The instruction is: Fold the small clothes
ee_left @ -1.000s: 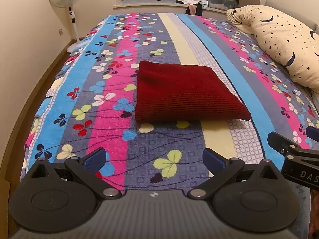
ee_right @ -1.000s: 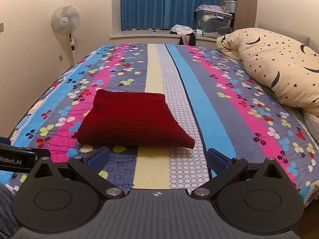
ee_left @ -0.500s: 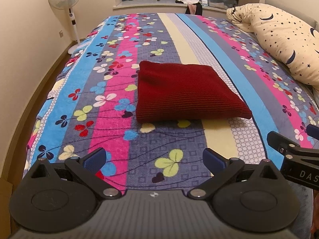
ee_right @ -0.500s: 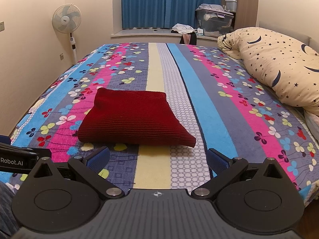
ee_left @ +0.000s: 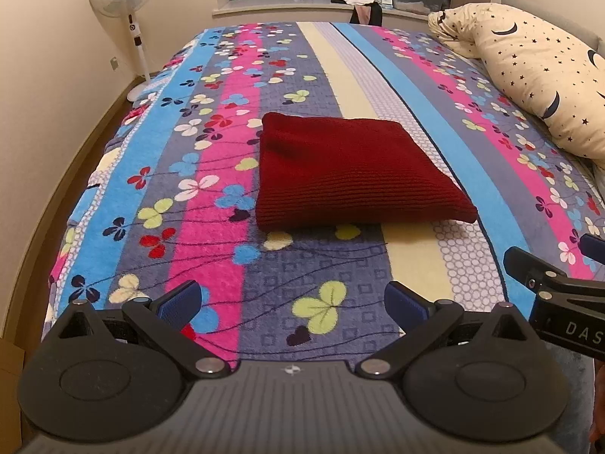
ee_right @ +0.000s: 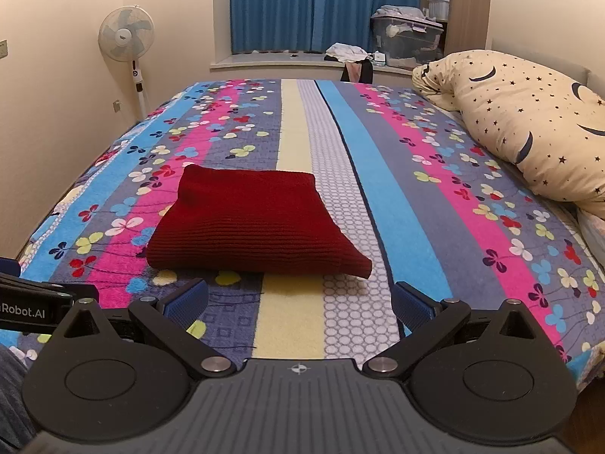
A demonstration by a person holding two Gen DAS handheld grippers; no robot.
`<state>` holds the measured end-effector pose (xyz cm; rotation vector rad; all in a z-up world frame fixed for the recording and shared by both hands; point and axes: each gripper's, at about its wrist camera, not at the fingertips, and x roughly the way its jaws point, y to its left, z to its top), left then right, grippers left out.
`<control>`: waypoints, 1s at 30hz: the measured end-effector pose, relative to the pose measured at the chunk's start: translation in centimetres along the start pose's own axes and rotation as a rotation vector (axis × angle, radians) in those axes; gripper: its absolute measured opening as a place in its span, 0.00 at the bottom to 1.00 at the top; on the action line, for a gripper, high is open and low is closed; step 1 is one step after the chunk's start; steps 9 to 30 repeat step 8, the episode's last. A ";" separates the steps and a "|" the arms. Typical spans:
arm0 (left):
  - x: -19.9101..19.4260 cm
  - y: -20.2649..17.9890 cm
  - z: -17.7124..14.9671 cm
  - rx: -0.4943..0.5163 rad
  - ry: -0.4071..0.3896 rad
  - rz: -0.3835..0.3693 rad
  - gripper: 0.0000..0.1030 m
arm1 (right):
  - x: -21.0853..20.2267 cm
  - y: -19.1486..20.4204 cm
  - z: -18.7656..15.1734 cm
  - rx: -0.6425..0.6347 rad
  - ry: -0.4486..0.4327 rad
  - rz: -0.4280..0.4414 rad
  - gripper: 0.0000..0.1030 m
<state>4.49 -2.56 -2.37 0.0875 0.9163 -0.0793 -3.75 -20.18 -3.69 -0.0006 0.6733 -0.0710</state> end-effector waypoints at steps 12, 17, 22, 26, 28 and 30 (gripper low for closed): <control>0.1 -0.2 -0.1 0.006 -0.003 0.001 1.00 | 0.1 0.0 -0.2 0.000 0.003 0.003 0.99; 0.1 -0.2 -0.1 0.006 -0.003 0.001 1.00 | 0.1 0.0 -0.2 0.000 0.003 0.003 0.99; 0.1 -0.2 -0.1 0.006 -0.003 0.001 1.00 | 0.1 0.0 -0.2 0.000 0.003 0.003 0.99; 0.1 -0.2 -0.1 0.006 -0.003 0.001 1.00 | 0.1 0.0 -0.2 0.000 0.003 0.003 0.99; 0.1 -0.2 -0.1 0.006 -0.003 0.001 1.00 | 0.1 0.0 -0.2 0.000 0.003 0.003 0.99; 0.1 -0.2 -0.1 0.006 -0.003 0.001 1.00 | 0.1 0.0 -0.2 0.000 0.003 0.003 0.99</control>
